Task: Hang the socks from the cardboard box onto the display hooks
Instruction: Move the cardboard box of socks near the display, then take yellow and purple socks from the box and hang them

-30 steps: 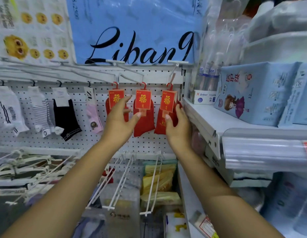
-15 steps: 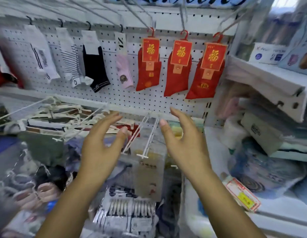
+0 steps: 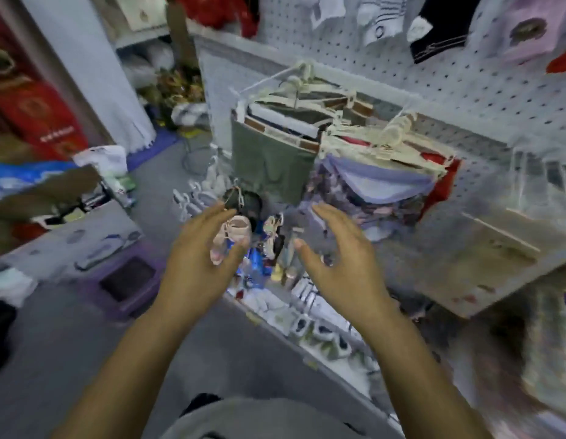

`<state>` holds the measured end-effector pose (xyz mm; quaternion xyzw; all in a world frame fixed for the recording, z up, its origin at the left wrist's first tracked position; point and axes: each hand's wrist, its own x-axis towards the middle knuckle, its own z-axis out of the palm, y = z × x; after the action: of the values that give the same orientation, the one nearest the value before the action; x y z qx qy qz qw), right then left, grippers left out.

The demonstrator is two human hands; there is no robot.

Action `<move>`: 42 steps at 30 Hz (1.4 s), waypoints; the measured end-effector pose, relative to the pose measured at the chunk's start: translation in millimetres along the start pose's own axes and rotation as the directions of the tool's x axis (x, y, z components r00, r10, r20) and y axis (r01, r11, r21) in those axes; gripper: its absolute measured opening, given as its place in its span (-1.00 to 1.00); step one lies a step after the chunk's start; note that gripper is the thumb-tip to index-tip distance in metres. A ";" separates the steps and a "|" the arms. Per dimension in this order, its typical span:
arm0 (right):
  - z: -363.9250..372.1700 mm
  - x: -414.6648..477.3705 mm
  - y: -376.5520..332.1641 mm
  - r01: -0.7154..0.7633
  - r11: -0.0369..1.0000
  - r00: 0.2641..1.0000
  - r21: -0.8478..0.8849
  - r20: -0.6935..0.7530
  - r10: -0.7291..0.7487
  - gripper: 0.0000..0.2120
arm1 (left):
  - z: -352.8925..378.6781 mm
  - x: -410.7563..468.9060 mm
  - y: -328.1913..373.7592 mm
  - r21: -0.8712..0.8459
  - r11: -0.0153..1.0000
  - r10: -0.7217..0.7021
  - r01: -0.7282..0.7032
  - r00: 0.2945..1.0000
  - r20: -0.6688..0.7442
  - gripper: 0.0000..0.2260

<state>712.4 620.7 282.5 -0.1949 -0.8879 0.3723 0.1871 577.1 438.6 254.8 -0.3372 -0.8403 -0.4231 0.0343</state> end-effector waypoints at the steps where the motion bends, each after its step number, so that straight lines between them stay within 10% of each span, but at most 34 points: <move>1: 26.5 2.7 -5.7 0.015 1.000 0.998 0.001 0.053 -0.015 -0.44 | -14.2 -7.6 -23.5 0.039 0.999 -0.019 0.019 1.000 -0.003 -0.56; 10: 207.3 17.1 -50.1 0.045 0.995 0.904 0.088 0.420 -0.078 -0.47 | -134.0 -83.4 -174.6 0.324 0.858 -0.416 0.398 0.909 -0.014 -0.50; 17: 293.6 79.2 -67.2 0.064 0.997 0.775 0.047 0.627 -0.080 -0.43 | -160.2 -103.9 -232.7 0.238 0.696 -0.650 0.677 0.736 -0.190 -0.46; 35: 514.7 379.9 -149.4 0.285 0.958 0.522 0.019 0.835 -0.172 -0.48 | -200.9 58.3 -433.3 -0.005 0.288 -0.918 0.958 0.275 -0.286 -0.43; 42: 620.0 432.9 -177.8 0.196 0.976 0.495 -0.090 0.869 -0.019 -0.54 | -242.0 102.0 -527.9 -0.021 0.306 -0.925 0.952 0.292 -0.243 -0.45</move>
<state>10.0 351.1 89.4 0.0569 -0.9021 0.3269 -0.2758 129.0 96.9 81.4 0.2685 -0.8940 -0.3412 -0.1106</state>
